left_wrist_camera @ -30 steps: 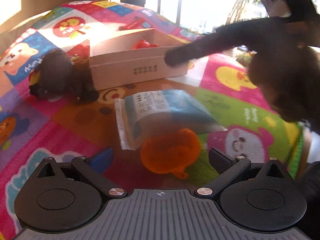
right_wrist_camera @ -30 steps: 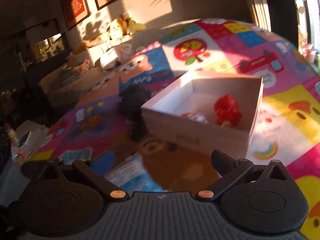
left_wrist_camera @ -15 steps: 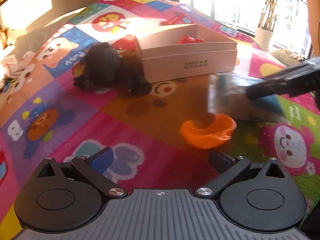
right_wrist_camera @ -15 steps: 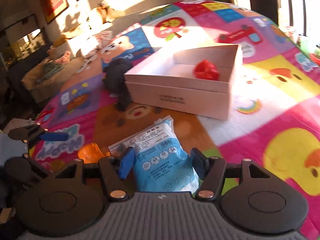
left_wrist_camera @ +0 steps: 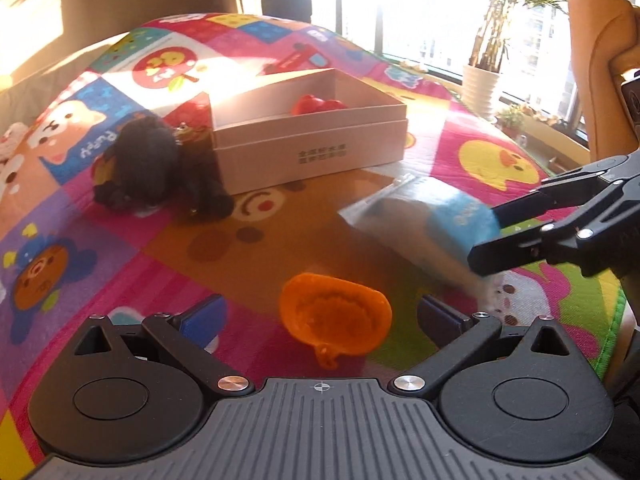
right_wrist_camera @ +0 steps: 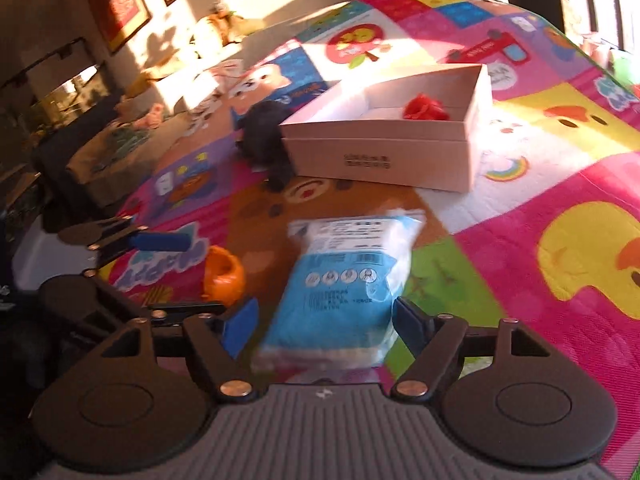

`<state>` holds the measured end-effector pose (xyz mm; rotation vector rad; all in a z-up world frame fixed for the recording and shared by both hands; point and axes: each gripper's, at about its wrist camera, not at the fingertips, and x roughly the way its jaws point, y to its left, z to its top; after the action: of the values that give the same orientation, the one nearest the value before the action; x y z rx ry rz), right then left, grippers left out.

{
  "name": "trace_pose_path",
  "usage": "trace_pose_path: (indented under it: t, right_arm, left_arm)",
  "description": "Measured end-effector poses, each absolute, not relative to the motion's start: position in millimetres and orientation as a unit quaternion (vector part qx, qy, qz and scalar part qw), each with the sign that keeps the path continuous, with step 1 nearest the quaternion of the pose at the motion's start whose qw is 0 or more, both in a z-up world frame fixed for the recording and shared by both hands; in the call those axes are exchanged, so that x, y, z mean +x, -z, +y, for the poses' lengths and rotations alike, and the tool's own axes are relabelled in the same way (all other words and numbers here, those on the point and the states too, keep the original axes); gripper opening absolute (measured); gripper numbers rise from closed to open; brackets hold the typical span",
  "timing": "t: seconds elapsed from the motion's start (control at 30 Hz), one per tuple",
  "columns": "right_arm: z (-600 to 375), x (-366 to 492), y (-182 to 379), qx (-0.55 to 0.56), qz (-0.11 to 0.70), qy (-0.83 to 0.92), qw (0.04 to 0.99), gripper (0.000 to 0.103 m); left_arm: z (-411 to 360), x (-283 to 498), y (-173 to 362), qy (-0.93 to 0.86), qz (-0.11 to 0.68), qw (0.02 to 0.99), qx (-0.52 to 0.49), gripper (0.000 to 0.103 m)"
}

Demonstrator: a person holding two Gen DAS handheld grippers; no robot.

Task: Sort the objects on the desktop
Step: 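Grasp the blue packet with the right tool while the left tool reaches the orange cup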

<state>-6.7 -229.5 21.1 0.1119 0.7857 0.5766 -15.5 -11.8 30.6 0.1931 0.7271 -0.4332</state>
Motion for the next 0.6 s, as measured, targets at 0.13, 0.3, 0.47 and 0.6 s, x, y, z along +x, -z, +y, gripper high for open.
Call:
trace_pose_path:
  t: [0.13,0.3,0.47,0.6]
  right_arm:
    - [-228.9,-10.4,-29.1,0.029,0.352,-0.261,0.898,0.088]
    - [-233.4,-9.0,-29.9,0.012,0.343,-0.240,0.908,0.091]
    - [-235.4,-6.9,-26.6,0.015,0.347,-0.237,0.907,0.092]
    - [-232.8,-6.3,-24.5,0.011,0.350,-0.237,0.906,0.092]
  left_arm:
    - [-18.1,-11.6,-26.3,0.218,0.355,0.904,0.091,0.103]
    - [-19.8,-11.2,-24.7,0.228,0.340,0.910,0.068,0.103]
    - [-23.7,-13.9,-23.7,0.231,0.330,0.912,0.080,0.102]
    - [-18.2,-7.7,-21.8,0.221,0.340,0.912,0.063,0.085]
